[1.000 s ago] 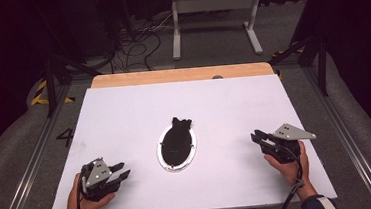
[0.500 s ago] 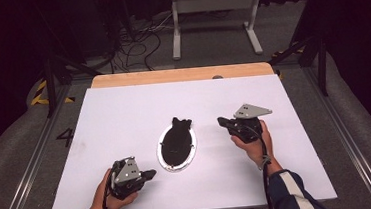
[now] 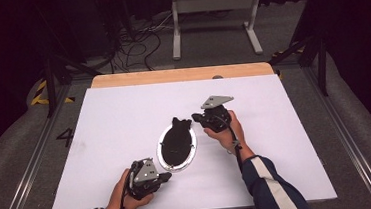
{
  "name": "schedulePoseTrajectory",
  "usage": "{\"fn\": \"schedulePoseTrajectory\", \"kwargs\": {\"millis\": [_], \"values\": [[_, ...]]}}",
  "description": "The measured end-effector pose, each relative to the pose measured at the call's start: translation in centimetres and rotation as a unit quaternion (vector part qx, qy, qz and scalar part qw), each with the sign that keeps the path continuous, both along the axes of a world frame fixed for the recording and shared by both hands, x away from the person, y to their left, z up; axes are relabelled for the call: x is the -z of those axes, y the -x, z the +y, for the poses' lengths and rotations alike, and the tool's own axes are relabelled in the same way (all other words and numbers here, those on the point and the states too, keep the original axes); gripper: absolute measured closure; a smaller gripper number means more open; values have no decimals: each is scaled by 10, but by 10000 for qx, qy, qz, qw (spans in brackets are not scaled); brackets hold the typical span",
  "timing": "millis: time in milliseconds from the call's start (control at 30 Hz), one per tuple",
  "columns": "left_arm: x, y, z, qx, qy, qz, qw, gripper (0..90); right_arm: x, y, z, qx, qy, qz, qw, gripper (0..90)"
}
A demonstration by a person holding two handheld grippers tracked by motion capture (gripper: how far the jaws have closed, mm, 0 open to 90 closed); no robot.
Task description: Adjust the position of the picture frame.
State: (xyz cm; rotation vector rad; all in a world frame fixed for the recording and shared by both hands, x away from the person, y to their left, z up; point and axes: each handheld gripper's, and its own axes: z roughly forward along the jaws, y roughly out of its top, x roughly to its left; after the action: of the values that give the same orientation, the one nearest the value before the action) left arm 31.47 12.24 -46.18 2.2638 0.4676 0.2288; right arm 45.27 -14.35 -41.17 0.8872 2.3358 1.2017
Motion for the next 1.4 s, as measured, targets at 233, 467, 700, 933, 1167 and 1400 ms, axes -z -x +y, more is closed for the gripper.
{"fn": "schedulePoseTrajectory", "kwargs": {"millis": [233, 467, 700, 933, 1167, 1400], "values": [[3, -2, -14, 51, -70, 54, 9999, 900, 14, -24, 24, 41, 297, 195, 9994, 900], [5, -6, -17, 15, -138, -48, 9999, 899, 29, -42, 42, 126, 631, 407, 9971, 900], [6, -7, -16, -95, -158, -139, 9997, 896, 32, -47, 42, 113, 684, 532, 9962, 900], [6, -9, -14, -169, -182, -175, 9995, 897, 31, -46, 39, 41, 746, 648, 9951, 900], [5, -10, -14, -107, -251, -241, 9993, 898, 30, -41, 28, 62, 759, 677, 9948, 900], [4, -13, -12, -126, -339, -289, 9989, 899, 29, -30, 7, 146, 806, 658, 9945, 900]]}}
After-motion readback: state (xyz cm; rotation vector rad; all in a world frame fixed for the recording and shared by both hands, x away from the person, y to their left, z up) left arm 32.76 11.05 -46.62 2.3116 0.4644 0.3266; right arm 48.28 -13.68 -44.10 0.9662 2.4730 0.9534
